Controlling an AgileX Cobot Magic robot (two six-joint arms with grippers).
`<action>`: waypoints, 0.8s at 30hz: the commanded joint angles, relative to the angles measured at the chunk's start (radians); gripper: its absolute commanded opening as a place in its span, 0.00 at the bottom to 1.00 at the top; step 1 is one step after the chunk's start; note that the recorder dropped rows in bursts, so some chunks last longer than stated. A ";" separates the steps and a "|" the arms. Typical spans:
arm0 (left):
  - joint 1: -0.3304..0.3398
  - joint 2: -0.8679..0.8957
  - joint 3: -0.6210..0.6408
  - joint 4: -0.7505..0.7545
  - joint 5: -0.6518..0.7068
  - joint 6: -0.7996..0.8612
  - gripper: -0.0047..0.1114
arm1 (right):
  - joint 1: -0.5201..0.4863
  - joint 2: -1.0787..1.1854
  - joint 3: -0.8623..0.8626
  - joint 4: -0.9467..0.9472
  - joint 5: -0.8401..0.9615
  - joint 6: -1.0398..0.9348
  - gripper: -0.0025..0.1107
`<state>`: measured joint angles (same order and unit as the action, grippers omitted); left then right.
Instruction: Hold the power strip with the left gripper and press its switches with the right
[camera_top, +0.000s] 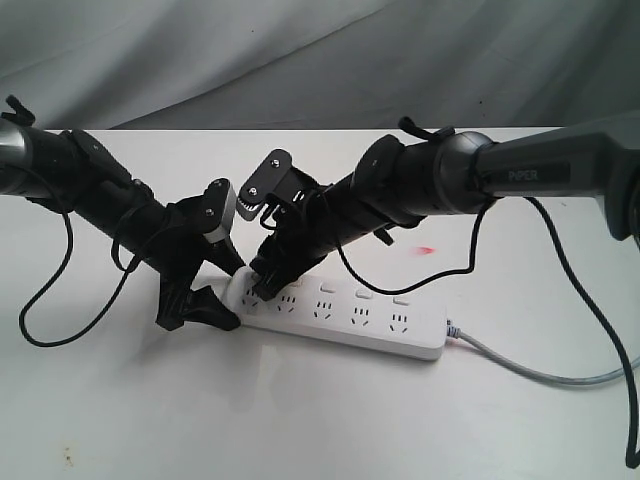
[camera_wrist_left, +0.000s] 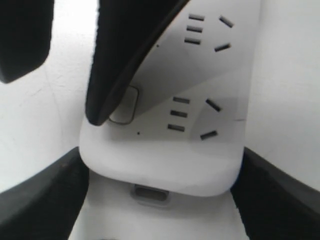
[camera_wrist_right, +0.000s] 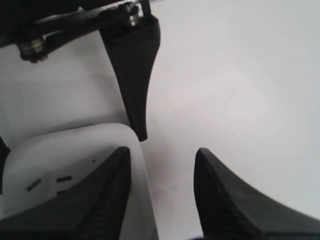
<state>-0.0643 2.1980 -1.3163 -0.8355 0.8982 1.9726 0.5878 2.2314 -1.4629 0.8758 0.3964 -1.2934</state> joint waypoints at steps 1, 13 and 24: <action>-0.006 0.007 0.002 0.012 -0.008 -0.003 0.61 | -0.005 0.034 0.012 -0.040 0.048 -0.011 0.37; -0.006 0.007 0.002 0.012 -0.008 -0.003 0.61 | -0.005 0.064 0.012 -0.058 0.102 -0.011 0.37; -0.006 0.007 0.002 0.012 -0.008 -0.003 0.61 | -0.007 0.056 0.012 -0.055 0.102 -0.011 0.37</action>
<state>-0.0643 2.1980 -1.3163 -0.8355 0.8982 1.9726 0.5878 2.2506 -1.4739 0.8927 0.4377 -1.2898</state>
